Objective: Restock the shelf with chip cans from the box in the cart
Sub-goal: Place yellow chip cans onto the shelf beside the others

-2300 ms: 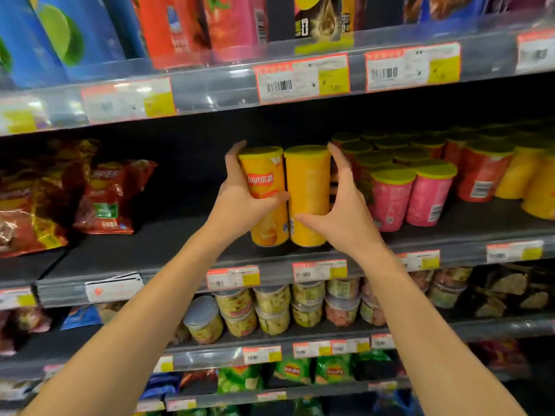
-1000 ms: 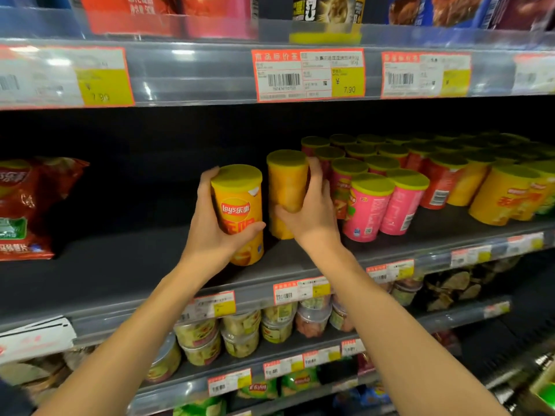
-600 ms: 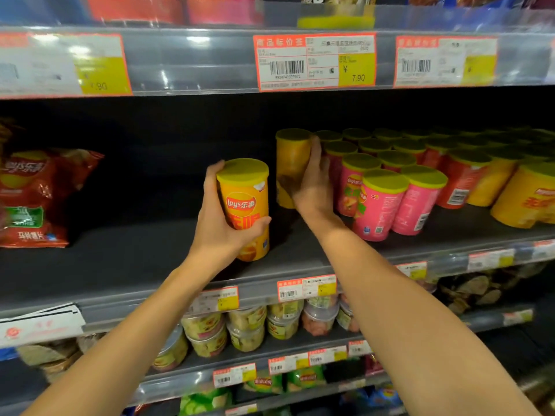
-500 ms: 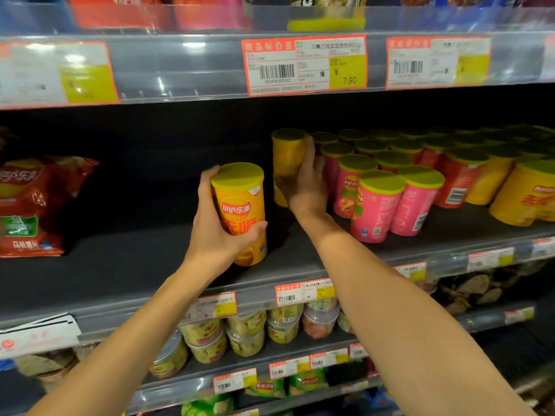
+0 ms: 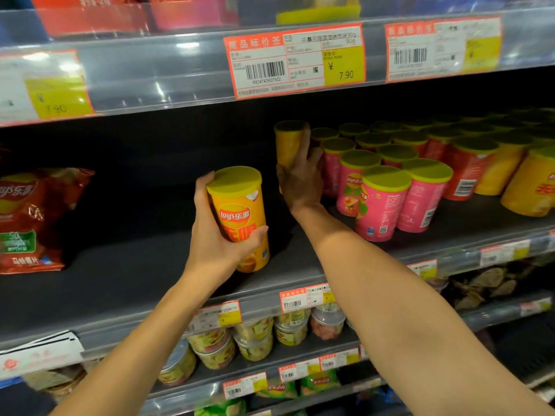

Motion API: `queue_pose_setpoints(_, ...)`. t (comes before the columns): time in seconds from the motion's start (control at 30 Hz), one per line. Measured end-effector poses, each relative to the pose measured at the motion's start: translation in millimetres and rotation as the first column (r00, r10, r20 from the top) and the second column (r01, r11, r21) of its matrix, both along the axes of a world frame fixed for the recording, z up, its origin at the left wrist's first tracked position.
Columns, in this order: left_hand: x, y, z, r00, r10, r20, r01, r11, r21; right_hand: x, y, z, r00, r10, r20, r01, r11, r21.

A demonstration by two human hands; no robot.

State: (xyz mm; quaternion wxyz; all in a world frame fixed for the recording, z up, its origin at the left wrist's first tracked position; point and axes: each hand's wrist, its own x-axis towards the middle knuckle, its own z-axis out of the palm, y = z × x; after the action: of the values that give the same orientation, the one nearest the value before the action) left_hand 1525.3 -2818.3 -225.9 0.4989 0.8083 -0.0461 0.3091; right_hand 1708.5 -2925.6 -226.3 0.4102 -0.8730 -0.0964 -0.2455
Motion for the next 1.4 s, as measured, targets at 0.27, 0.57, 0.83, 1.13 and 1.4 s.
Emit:
queue_pose_setpoints(0.27, 0.2, -2.1, 0.7, 1.0, -0.009, -0.003, 0.008, 1.0, -0.016, 7.7, 7.1, 0.6, 0.999, -0.034, -0.006, 0.034, 0.999, 0.025)
queue_pose_setpoints(0.57, 0.5, 1.8, 3.5, 1.0, -0.004, -0.008, 0.004, 1.0, 0.015, -0.6, 9.4, 6.1, 0.994, 0.037, -0.106, -0.02, 0.988, 0.156)
queue_pose_setpoints(0.83, 1.2, 0.4, 2.2, 1.0, -0.02, 0.019, 0.02, 1.0, 0.01, -78.1, -24.3, 20.6, 0.944, 0.261, -0.2, -0.242, 0.963, 0.116)
queue_pose_setpoints(1.13, 2.7, 3.9, 5.4, 0.998, -0.058, -0.003, 0.058, 0.998, 0.032, -128.6, -89.4, -31.5, 0.99, 0.078, 0.121, -0.016, 0.895, -0.447)
queue_pose_setpoints(1.4, 11.6, 4.4, 11.2, 0.999, -0.04, -0.028, 0.042, 0.995, 0.085, -133.2, -118.6, -50.3, 0.962, 0.205, 0.18, -0.053, 0.787, -0.615)
